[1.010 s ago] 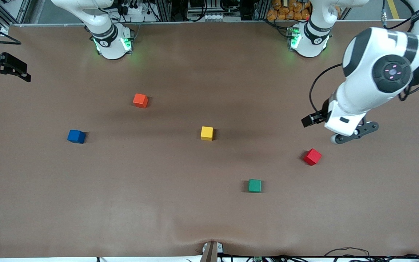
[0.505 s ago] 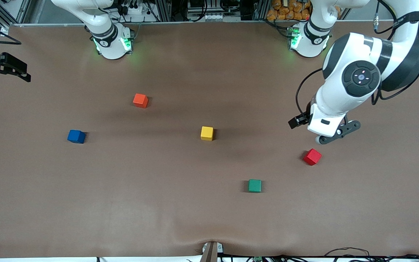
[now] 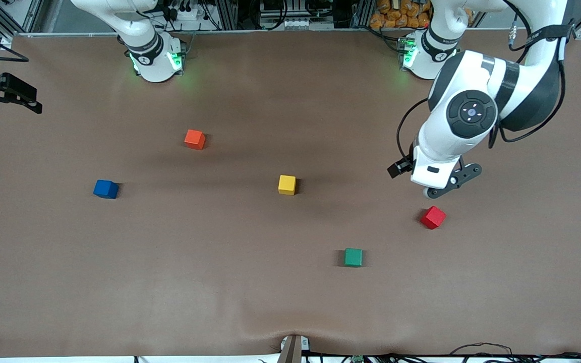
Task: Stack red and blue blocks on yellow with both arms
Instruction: 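Move the left gripper over the red cube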
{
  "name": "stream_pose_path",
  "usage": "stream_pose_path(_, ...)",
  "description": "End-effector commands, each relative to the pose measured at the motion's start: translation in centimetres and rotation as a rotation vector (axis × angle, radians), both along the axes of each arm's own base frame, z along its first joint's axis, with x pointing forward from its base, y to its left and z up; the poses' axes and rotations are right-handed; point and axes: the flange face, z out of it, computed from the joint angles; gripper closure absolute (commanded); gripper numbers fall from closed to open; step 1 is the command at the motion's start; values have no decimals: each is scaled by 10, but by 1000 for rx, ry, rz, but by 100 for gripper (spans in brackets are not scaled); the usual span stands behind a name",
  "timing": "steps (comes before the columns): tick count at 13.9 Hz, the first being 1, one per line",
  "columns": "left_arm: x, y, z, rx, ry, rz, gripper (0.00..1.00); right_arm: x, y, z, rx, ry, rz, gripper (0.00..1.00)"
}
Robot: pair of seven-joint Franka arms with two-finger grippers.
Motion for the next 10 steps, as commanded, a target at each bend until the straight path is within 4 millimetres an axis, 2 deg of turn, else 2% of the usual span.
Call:
stream_pose_path(1,-9,-8,-11,30,-1,13,0,-5,-6,4,-6,-6,-3,0)
stream_pose_path(3,-10,-13,-15,27,-21,47,0,-4,-5,5,-6,-9,-2,0)
stream_pose_path(5,-2,-12,-20,10,-50,65,0,-4,-6,5,-6,-9,-3,0)
stream_pose_path(7,5,-17,-34,0,-70,81,0,-4,-6,5,-6,-9,-3,0)
stream_pose_path(10,22,-5,-57,12,-103,85,0,-4,-6,5,-5,-9,-3,0)
